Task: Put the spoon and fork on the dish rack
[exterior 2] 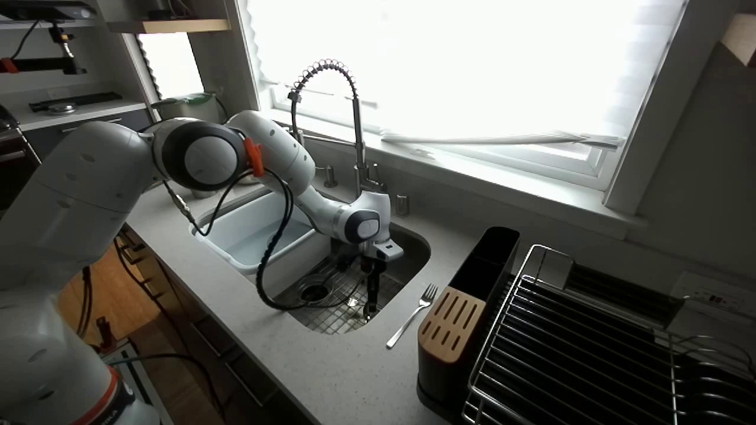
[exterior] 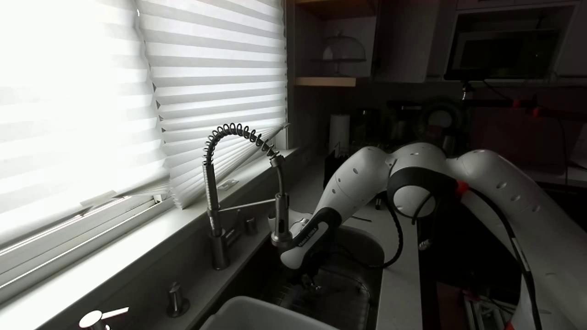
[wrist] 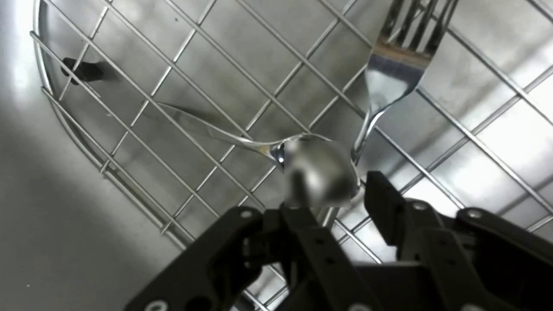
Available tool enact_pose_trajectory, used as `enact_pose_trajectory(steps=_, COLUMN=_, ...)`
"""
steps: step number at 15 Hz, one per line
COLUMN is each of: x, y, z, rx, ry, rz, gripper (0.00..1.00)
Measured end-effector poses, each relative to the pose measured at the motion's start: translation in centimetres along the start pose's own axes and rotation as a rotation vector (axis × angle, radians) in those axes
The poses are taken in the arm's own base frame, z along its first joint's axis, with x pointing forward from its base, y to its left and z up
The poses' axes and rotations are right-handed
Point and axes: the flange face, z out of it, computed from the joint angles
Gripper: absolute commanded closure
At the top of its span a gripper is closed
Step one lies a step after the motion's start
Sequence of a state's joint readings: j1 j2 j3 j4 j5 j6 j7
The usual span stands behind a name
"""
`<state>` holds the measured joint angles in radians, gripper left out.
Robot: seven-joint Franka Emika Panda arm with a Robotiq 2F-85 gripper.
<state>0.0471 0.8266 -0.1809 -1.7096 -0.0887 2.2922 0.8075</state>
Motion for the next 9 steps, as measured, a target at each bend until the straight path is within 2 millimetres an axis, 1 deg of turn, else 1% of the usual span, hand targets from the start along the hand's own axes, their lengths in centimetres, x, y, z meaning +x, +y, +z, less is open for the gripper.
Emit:
enact_pose_trajectory(steps=1, x=0.08, y=0.01, z=-0.06, rx=0.000, ry=0.000, rz=0.001, gripper=0.49)
enact_pose_trajectory(steps=2, x=0.18, y=-0.02, z=-0.18, rx=0.003, ry=0.001, rz=0.002, gripper=0.60)
enact_pose_trajectory(steps=4, x=0.24, y=-0.19, z=-0.40, rx=0.009, ry=0.002, rz=0.002, gripper=0.71)
enact_pose_trajectory(steps=5, x=0.23, y=-0.27, z=-0.49, rx=0.012, ry=0.002, rz=0.002, gripper=0.66)
enact_pose_trajectory(steps=7, x=0.19, y=-0.42, z=-0.62, rx=0.016, ry=-0.003, rz=0.004, gripper=0.70)
enact_pose_trajectory(steps=8, x=0.15, y=-0.48, z=-0.69, rx=0.016, ry=-0.008, rz=0.004, gripper=0.85)
enact_pose_trajectory(steps=9, x=0.12, y=-0.53, z=-0.76, rx=0.015, ry=-0.013, rz=0.005, gripper=0.93)
